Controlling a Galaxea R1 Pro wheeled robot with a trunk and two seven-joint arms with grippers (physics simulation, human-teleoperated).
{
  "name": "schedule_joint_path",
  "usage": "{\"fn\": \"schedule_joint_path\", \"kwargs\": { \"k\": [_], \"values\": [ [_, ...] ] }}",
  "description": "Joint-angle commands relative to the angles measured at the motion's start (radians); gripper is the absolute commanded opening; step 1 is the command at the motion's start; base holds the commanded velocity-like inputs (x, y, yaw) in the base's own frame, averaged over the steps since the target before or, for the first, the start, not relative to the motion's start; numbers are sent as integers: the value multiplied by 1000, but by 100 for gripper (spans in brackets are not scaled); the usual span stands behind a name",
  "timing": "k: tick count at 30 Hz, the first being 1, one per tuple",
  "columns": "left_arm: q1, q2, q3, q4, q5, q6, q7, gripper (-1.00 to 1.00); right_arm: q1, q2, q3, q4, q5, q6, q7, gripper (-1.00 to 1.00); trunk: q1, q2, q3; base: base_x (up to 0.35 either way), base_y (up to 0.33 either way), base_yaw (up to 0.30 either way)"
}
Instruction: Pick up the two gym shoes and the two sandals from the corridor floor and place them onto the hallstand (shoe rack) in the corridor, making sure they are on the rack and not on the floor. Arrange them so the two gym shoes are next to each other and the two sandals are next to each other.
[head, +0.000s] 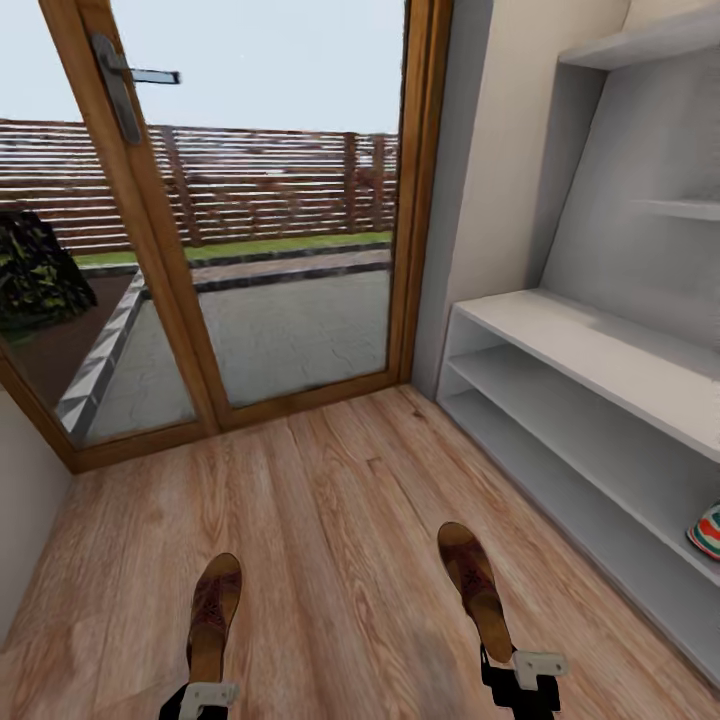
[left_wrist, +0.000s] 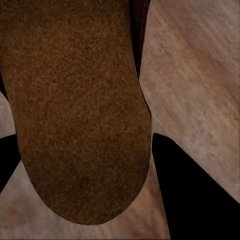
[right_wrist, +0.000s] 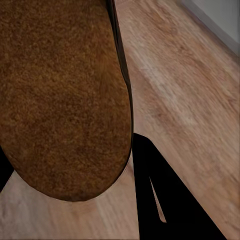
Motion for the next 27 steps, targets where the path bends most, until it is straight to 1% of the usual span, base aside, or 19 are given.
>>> {"fn": "schedule_joint_path", "kwargs": {
  "k": [1,21,27],
  "values": [
    [0,0,8,1,-12,-4,1,-100,-1,0,-6,1,7,-3,-3,-100,0,0,-1,278,243,-284],
    [0,0,8,1,-13,-5,1,-100,-1,0,-6,1,7,-4,-3,-100,0,0,-1,279,240,-284],
    [0,0,8,1,-13,-5,1,-100,-1,0,-6,1,7,-3,-3,-100,0,0,-1,300,180,-285]
  ]
}}
